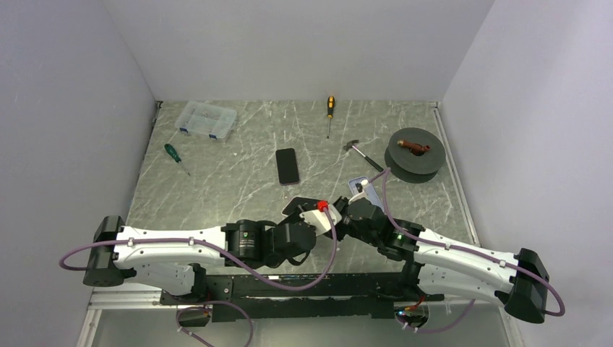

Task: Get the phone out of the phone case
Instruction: Remove the phone case from the phone, then place the phone case at the center of the board.

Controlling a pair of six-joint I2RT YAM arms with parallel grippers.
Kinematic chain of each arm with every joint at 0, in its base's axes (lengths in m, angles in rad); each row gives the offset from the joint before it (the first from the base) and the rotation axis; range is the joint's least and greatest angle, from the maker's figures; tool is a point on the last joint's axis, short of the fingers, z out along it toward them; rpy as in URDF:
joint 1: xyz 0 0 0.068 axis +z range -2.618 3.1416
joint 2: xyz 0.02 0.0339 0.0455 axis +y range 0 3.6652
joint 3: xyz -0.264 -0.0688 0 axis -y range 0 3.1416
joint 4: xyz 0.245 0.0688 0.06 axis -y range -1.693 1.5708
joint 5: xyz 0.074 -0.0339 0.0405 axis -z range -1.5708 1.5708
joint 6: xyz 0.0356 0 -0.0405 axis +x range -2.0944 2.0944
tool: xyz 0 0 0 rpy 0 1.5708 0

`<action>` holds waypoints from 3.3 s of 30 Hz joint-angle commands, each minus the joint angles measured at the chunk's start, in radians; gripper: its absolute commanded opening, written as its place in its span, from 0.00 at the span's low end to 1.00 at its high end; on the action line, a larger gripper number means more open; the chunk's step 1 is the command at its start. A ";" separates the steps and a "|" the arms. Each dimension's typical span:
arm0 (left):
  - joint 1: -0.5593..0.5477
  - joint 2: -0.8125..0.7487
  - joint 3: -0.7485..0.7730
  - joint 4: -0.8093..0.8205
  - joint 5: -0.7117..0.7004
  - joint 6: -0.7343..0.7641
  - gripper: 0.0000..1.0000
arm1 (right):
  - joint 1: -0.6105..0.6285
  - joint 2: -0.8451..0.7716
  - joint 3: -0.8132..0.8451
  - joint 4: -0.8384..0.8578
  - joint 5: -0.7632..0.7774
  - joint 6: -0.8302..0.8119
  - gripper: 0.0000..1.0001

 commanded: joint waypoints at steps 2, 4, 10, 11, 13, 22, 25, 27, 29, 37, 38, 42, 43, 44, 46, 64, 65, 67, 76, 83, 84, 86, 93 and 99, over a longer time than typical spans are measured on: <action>0.003 0.022 0.061 0.088 -0.107 0.019 0.40 | 0.015 -0.008 0.074 0.104 -0.062 -0.005 0.00; 0.000 0.035 0.070 0.094 -0.115 0.024 0.48 | 0.015 -0.007 0.078 0.100 -0.061 -0.005 0.00; -0.002 0.057 0.080 0.119 -0.123 0.039 0.43 | 0.016 -0.002 0.088 0.095 -0.062 -0.010 0.00; -0.002 0.056 0.077 0.128 -0.120 0.042 0.39 | 0.016 -0.003 0.088 0.096 -0.064 -0.010 0.00; -0.002 0.053 0.074 0.142 -0.115 0.051 0.33 | 0.015 -0.003 0.087 0.094 -0.065 -0.009 0.00; -0.002 0.040 0.057 0.164 -0.100 0.066 0.25 | 0.015 -0.010 0.080 0.095 -0.064 -0.012 0.00; -0.002 0.050 0.063 0.148 -0.094 0.055 0.29 | 0.015 -0.009 0.086 0.087 -0.062 -0.018 0.00; -0.002 0.057 0.067 0.135 -0.092 0.047 0.33 | 0.015 -0.008 0.089 0.086 -0.063 -0.024 0.00; -0.002 0.063 0.070 0.131 -0.090 0.043 0.35 | 0.015 -0.007 0.093 0.083 -0.063 -0.030 0.00; -0.002 0.056 0.063 0.126 -0.078 0.048 0.06 | 0.015 -0.020 0.084 0.077 -0.053 -0.034 0.00; -0.002 0.052 0.062 0.125 -0.078 0.047 0.00 | 0.015 -0.023 0.082 0.074 -0.051 -0.034 0.00; -0.007 0.023 0.061 0.119 -0.059 0.053 0.00 | 0.015 -0.037 0.078 0.061 -0.040 -0.041 0.00; -0.011 0.011 0.057 0.128 -0.044 0.067 0.00 | 0.015 -0.041 0.076 0.056 -0.037 -0.043 0.00; -0.018 -0.003 0.057 0.136 -0.032 0.079 0.00 | 0.015 -0.047 0.074 0.052 -0.032 -0.043 0.00; -0.028 -0.032 0.062 0.143 -0.009 0.097 0.00 | 0.015 -0.058 0.071 0.039 -0.017 -0.049 0.00; -0.117 -0.200 0.069 0.251 0.036 0.154 0.00 | 0.015 -0.041 0.045 0.035 0.087 -0.040 0.00; -0.123 -0.211 0.068 0.256 0.034 0.152 0.00 | 0.015 -0.045 0.041 0.025 0.095 -0.041 0.00; -0.133 -0.247 0.068 0.262 0.030 0.146 0.00 | 0.013 -0.063 0.030 -0.008 0.117 -0.052 0.00; -0.148 -0.458 -0.032 0.096 -0.139 0.068 0.00 | -0.092 -0.380 -0.091 -0.332 0.226 -0.171 0.00; -0.148 -0.731 -0.258 0.088 -0.283 -0.113 0.00 | -0.135 -0.416 -0.244 -0.167 0.274 -0.264 0.00; -0.149 -0.781 -0.295 0.111 -0.296 -0.129 0.00 | -0.152 -0.379 -0.241 -0.119 0.239 -0.287 0.00; -0.149 -0.823 -0.344 0.130 -0.303 -0.138 0.00 | -0.189 -0.270 -0.199 -0.076 0.197 -0.332 0.00; -0.148 -0.637 -0.252 0.003 -0.326 -0.127 0.00 | -0.519 0.109 -0.170 0.237 -0.170 -0.375 0.00; -0.151 -0.582 -0.264 0.017 -0.317 -0.107 0.00 | -0.591 0.328 -0.113 0.456 -0.254 -0.360 0.00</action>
